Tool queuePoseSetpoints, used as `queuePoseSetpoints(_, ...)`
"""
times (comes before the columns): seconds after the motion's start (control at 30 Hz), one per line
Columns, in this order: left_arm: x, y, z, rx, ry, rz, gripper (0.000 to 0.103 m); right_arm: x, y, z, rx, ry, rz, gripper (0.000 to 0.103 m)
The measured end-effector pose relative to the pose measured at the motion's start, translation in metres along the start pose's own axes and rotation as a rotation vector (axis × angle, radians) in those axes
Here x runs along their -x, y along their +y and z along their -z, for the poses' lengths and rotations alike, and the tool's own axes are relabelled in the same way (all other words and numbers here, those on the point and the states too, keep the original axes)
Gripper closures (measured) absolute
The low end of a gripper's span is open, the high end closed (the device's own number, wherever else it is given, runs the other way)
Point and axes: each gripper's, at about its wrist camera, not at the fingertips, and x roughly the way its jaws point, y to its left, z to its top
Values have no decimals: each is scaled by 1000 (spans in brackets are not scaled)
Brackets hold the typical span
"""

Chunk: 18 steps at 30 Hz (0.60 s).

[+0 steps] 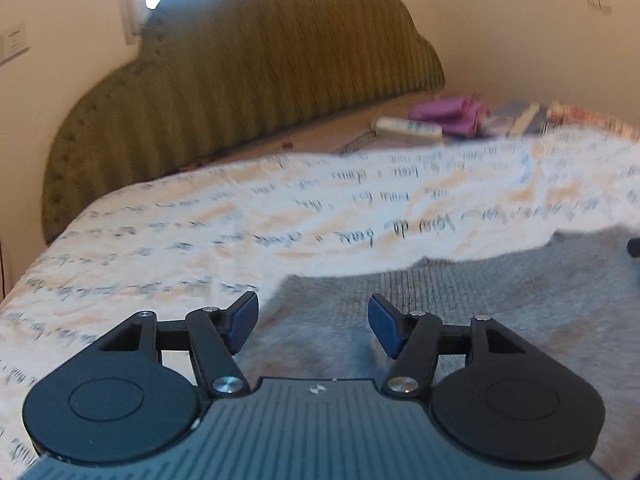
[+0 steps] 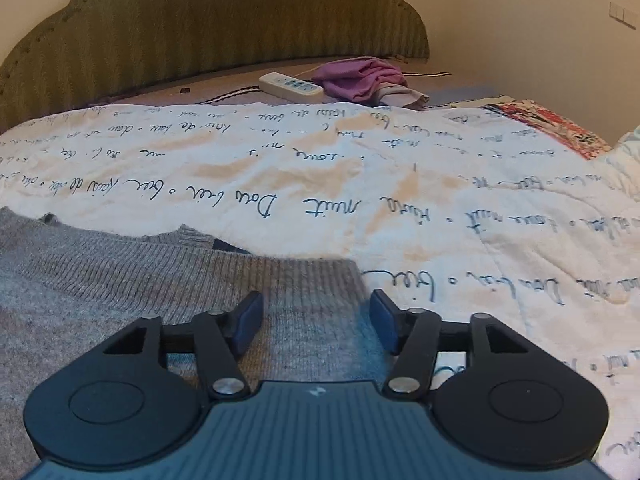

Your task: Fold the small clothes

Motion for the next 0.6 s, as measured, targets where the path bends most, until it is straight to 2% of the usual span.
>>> queuePoseSetpoints(0.07,37,27,5,103,-23,54,29,32,-14,5,-67,-40,-92,36)
queuePoseSetpoints(0.1,52,41,11,155,-22,71,25,48,-26,12,-124,-42,-151,29)
queuePoseSetpoints(0.23,105,98,53,439,16,130,24,96,-74,64,-389,18,-351,24)
queuePoseSetpoints(0.33,128,121,91,664,69,182,23,120,-95,116,-580,88,-383,24)
queuePoseSetpoints(0.43,136,125,117,831,121,225,22,150,-95,152,-671,65,-376,24)
queuePoseSetpoints(0.5,131,121,128,916,160,297,22,162,-91,167,-727,68,-404,23)
queuePoseSetpoints(0.6,119,111,137,1001,204,416,17,155,-81,170,-763,93,-460,23)
